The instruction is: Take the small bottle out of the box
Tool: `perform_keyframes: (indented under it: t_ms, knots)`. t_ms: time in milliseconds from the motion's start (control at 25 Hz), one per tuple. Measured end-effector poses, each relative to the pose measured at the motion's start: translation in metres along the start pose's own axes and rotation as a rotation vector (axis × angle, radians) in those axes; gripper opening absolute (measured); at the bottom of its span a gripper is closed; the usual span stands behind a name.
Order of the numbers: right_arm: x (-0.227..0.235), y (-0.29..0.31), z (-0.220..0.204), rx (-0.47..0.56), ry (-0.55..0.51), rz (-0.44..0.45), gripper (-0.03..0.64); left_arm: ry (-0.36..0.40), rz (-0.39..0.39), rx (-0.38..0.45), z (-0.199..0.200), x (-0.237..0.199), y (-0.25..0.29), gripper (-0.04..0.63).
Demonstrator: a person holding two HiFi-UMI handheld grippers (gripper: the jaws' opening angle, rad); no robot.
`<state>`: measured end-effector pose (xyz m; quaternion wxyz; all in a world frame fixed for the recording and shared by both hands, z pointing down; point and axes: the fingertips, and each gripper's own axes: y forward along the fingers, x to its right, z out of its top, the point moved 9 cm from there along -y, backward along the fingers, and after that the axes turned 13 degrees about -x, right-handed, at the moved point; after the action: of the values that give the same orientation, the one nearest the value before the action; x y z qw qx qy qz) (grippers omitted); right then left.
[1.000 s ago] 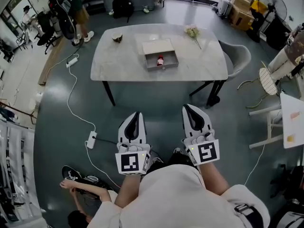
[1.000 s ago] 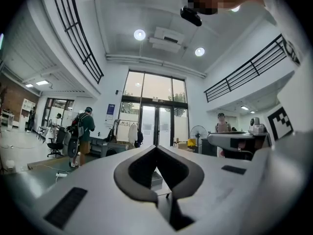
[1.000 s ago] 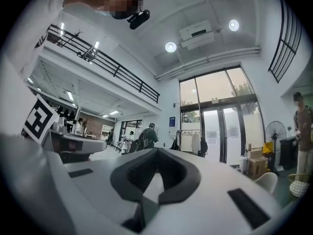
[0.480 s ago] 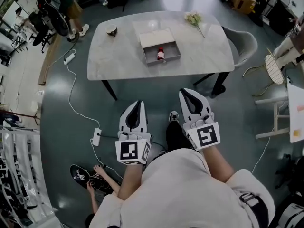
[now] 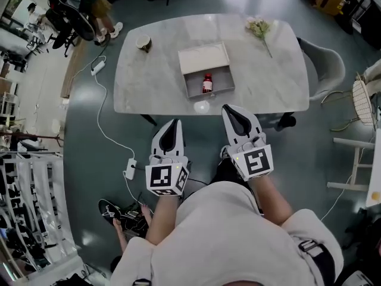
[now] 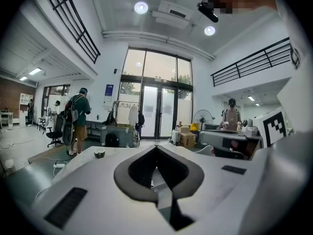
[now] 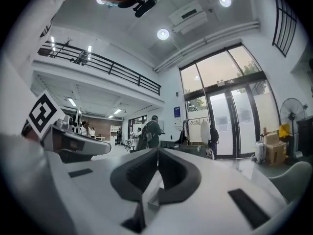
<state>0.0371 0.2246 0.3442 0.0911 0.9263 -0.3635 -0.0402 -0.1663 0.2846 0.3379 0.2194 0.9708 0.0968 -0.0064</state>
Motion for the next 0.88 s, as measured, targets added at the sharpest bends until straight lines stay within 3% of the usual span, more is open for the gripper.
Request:
perform_keyframes:
  t_ms: [240, 400, 880]
  knots:
    - [0.044, 0.038, -0.013, -0.037, 0.065, 0.033, 0.026, -0.057, 0.007, -0.081, 0.012, -0.003, 0.052, 0.023]
    - [0.060, 0.056, -0.021, -0.085, 0.068, 0.061, 0.026, -0.034, 0.018, -0.086, 0.016, -0.002, 0.073, 0.023]
    - [0.090, 0.088, -0.036, -0.207, 0.101, 0.052, 0.026, -0.047, -0.060, -0.188, 0.012, -0.019, 0.140, 0.023]
